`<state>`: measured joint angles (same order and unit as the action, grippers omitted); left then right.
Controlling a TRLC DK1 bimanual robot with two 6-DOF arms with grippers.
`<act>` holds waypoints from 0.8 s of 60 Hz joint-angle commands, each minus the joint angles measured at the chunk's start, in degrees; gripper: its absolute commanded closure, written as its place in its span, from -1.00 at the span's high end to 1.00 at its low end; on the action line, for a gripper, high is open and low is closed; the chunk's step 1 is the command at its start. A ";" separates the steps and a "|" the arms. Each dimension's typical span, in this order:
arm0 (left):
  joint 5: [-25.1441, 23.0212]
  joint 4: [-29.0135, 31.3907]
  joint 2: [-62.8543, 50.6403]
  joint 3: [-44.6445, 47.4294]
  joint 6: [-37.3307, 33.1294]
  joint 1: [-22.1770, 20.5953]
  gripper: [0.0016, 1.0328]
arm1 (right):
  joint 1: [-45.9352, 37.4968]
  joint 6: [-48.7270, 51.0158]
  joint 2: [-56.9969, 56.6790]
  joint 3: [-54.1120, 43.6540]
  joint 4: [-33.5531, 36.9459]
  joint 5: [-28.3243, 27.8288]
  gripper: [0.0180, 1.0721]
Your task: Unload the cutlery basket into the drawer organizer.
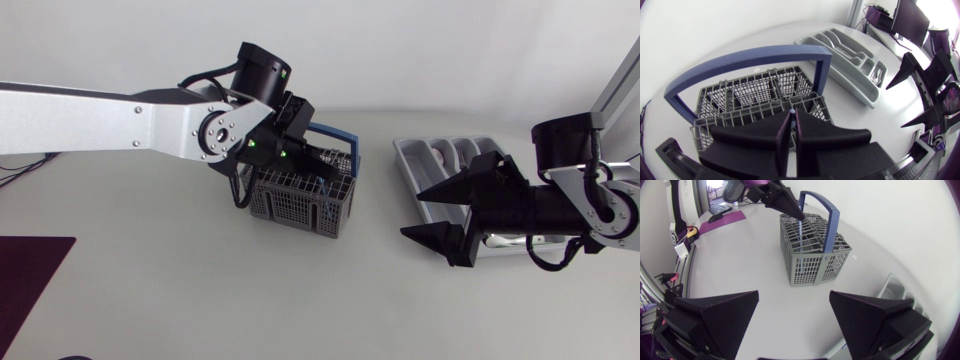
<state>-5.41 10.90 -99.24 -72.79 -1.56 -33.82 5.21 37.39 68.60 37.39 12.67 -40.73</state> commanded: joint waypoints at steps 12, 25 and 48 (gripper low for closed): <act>1.63 -2.55 3.26 -0.07 -2.22 -0.28 -0.88 | 0.68 0.32 0.84 -0.21 0.25 -0.31 0.93; 1.28 -2.63 3.88 0.90 -2.04 0.78 -0.87 | 1.20 0.14 1.01 -0.12 0.25 -0.05 0.93; 1.19 -2.63 7.48 2.04 -2.30 0.78 -0.87 | 2.43 -0.47 0.75 0.41 0.69 0.21 0.93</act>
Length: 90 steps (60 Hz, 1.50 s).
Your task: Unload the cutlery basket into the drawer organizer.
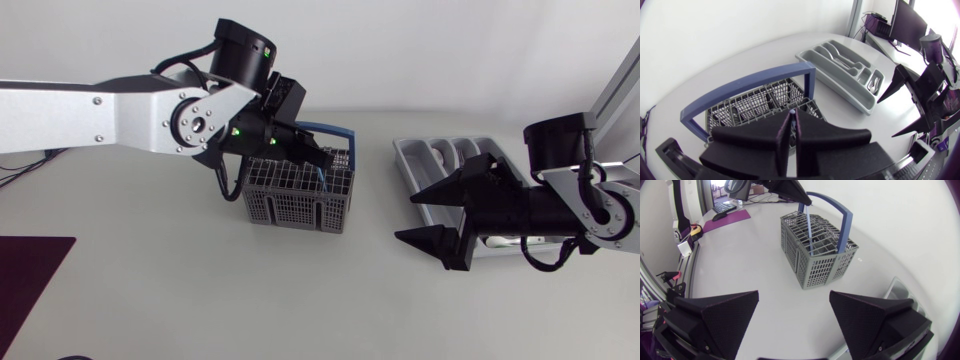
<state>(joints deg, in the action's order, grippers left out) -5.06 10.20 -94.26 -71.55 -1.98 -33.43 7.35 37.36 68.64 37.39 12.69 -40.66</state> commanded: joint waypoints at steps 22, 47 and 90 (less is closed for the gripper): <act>0.93 -1.06 5.75 1.50 -2.42 0.56 -0.87 | 1.87 -1.77 -0.53 0.49 0.76 1.20 0.93; 0.93 0.79 11.03 2.03 -3.21 1.26 -0.87 | 4.51 -3.26 -2.37 1.37 2.08 3.22 0.93; -15.07 14.15 11.82 -4.39 -1.27 -1.29 -0.87 | 13.30 -3.79 -12.57 1.11 -2.05 9.73 0.93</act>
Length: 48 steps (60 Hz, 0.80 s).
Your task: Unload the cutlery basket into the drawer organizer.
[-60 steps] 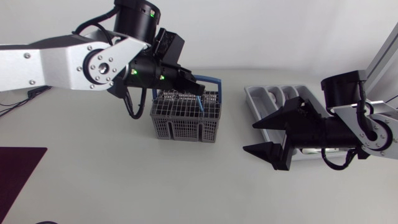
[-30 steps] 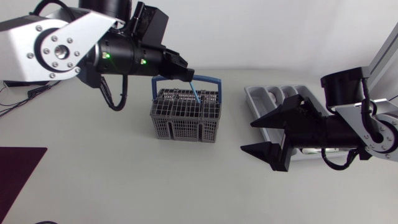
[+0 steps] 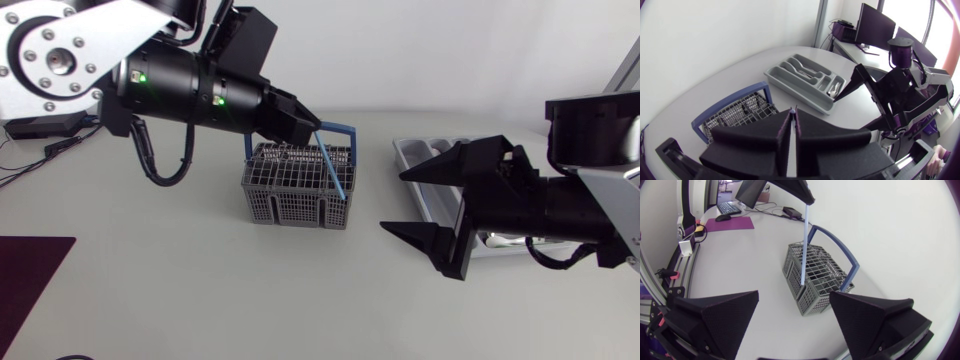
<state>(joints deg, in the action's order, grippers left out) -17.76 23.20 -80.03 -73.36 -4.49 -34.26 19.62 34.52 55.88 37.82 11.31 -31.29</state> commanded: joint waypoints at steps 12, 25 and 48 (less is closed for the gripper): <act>-7.91 1.85 -5.40 -3.98 2.03 -2.13 -0.87 | 3.67 -1.39 3.27 2.34 -0.68 0.35 0.88; -9.31 0.79 -5.84 -3.72 2.38 -4.41 -0.87 | 4.29 -1.92 8.46 4.80 -0.85 0.09 0.64; -9.40 -0.35 -5.58 -3.10 2.56 -4.59 -0.87 | 3.59 -3.32 12.94 7.18 -0.85 -0.62 -0.24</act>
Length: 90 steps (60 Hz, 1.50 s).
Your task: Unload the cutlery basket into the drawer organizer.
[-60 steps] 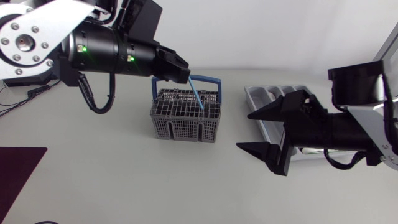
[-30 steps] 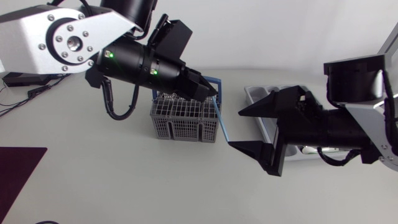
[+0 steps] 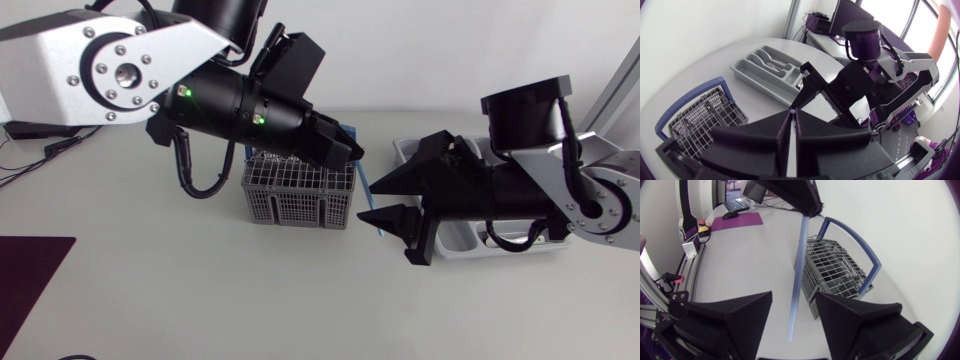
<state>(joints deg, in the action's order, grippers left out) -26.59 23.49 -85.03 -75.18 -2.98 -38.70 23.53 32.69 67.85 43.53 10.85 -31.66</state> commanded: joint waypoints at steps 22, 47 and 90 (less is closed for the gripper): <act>-0.57 -0.72 -0.31 -1.20 0.96 -0.15 -0.87 | -1.12 -1.40 2.02 1.21 0.13 -0.95 -0.86; -0.48 -1.34 0.40 -1.82 1.31 0.73 -0.76 | -1.20 -0.69 1.75 1.12 3.56 -1.65 -0.89; 15.60 -6.17 6.90 5.04 -8.53 13.03 0.91 | -24.58 -1.22 19.42 9.82 6.46 4.50 -0.89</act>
<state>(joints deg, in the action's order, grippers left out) -12.25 17.56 -78.72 -73.32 -8.58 -25.98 1.02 34.13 81.43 49.84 17.93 -28.77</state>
